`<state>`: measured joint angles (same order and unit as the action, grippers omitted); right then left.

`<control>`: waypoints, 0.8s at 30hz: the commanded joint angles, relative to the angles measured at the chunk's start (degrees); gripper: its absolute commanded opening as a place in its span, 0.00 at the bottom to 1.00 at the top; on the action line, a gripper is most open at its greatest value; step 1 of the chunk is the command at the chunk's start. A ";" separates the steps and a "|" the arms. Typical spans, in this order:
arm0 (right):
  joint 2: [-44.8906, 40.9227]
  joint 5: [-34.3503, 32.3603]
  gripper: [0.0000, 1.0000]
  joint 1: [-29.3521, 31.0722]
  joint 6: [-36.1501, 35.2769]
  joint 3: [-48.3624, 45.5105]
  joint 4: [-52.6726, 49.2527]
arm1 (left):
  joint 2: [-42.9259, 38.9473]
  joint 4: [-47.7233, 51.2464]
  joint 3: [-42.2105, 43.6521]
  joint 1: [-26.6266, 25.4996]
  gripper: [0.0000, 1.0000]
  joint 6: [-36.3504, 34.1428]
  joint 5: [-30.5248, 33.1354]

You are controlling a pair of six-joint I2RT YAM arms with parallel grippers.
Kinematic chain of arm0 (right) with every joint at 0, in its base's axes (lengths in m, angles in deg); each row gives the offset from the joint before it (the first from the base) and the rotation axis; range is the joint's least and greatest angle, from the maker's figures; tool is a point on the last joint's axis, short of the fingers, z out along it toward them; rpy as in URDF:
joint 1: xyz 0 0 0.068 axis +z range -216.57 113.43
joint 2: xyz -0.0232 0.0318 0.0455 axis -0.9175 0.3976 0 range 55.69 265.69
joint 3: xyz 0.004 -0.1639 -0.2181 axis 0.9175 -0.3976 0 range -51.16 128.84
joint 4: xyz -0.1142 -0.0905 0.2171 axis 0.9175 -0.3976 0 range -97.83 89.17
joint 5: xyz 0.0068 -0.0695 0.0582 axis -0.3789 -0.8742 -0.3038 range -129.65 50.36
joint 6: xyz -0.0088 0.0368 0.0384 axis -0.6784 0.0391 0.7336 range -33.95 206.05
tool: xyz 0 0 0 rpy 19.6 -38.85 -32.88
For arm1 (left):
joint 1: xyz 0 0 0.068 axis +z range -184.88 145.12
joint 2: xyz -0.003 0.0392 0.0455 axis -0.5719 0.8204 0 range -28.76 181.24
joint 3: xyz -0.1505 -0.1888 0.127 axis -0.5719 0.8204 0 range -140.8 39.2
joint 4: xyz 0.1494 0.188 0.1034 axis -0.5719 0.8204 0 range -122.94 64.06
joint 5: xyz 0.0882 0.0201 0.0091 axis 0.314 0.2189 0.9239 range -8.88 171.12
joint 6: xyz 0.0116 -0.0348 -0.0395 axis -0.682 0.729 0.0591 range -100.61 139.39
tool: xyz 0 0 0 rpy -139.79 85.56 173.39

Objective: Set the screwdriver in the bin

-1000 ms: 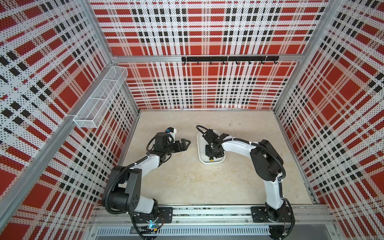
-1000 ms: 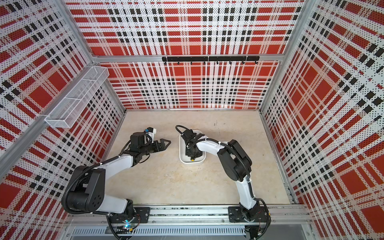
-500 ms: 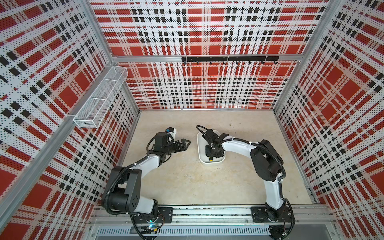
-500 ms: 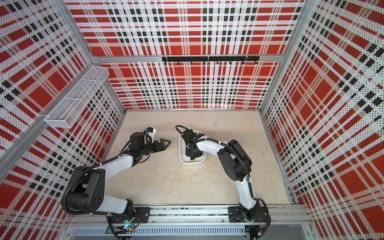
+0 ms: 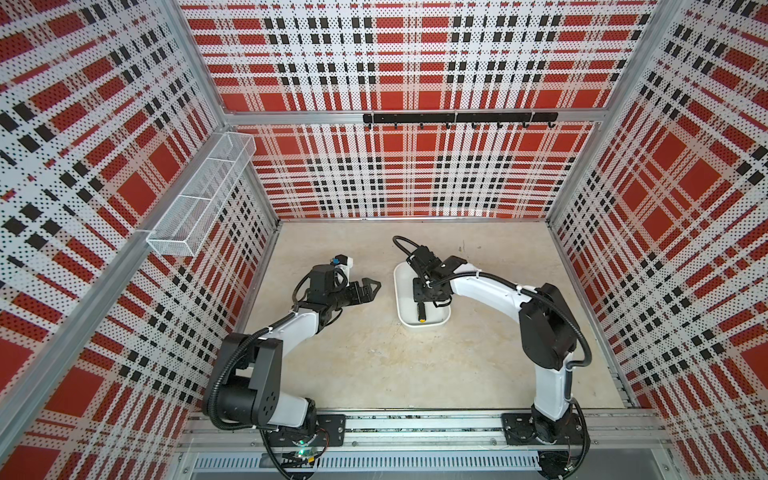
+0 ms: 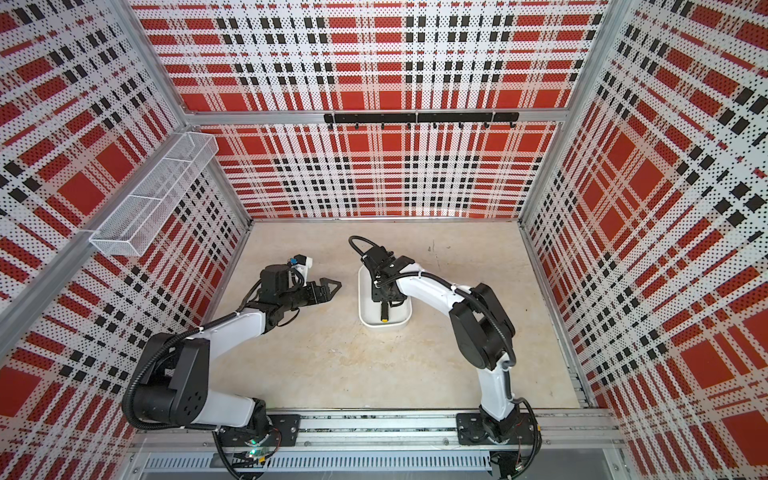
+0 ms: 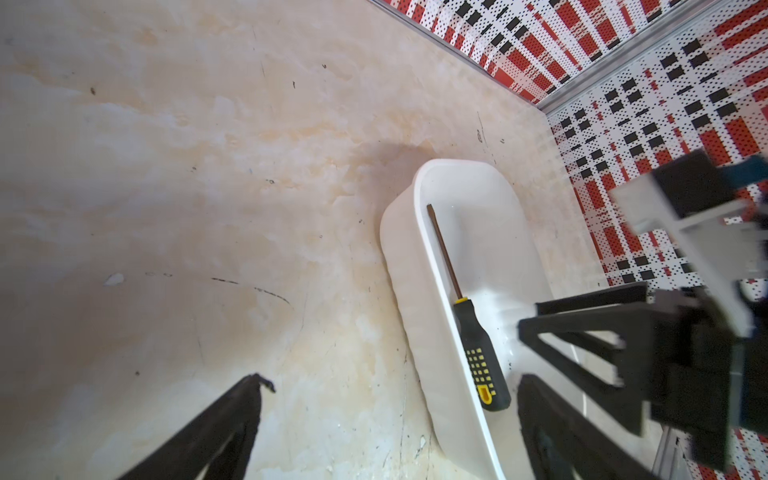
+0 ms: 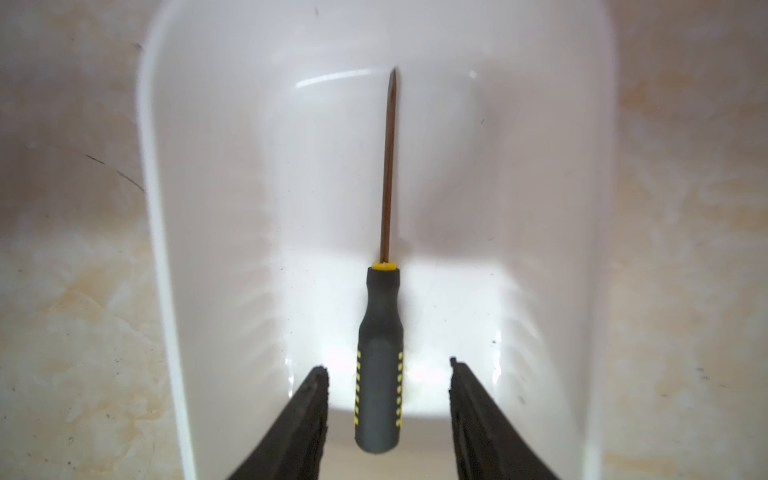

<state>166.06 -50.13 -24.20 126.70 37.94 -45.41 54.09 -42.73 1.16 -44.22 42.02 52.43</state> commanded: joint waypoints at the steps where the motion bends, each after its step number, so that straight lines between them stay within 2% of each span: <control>1: -7.82 -7.76 0.50 0.17 -5.68 -0.42 -2.49 | -2.14 1.54 -0.45 0.20 0.98 -1.19 2.16; 6: -20.25 -15.11 0.49 -0.20 -17.78 -10.94 6.01 | -2.47 1.79 -0.50 0.23 0.98 -1.19 2.52; 10: -30.44 -16.09 0.49 -2.67 -25.60 -21.82 14.81 | -2.12 1.76 -0.71 0.29 0.98 -1.19 2.75; 12: -34.58 -16.74 0.50 -5.11 -26.64 -26.25 17.51 | -1.95 1.67 -0.87 0.34 0.98 -1.19 2.98; 17: -44.35 -12.95 0.52 -14.44 -30.08 -38.03 25.54 | -1.99 1.69 -1.40 0.33 0.98 -3.08 3.85; 21: -51.88 -10.44 0.55 -20.12 -37.88 -49.33 37.54 | -1.96 3.40 -2.67 0.38 0.98 -4.14 5.68; 24: -55.95 -8.97 0.56 -23.32 -40.13 -56.25 46.04 | -2.60 4.03 -3.13 0.46 0.98 -4.63 7.44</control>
<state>112.92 -61.32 -45.62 92.34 -14.61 -11.73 52.60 -39.82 -0.26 -44.16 39.20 57.72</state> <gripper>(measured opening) 0.558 0.981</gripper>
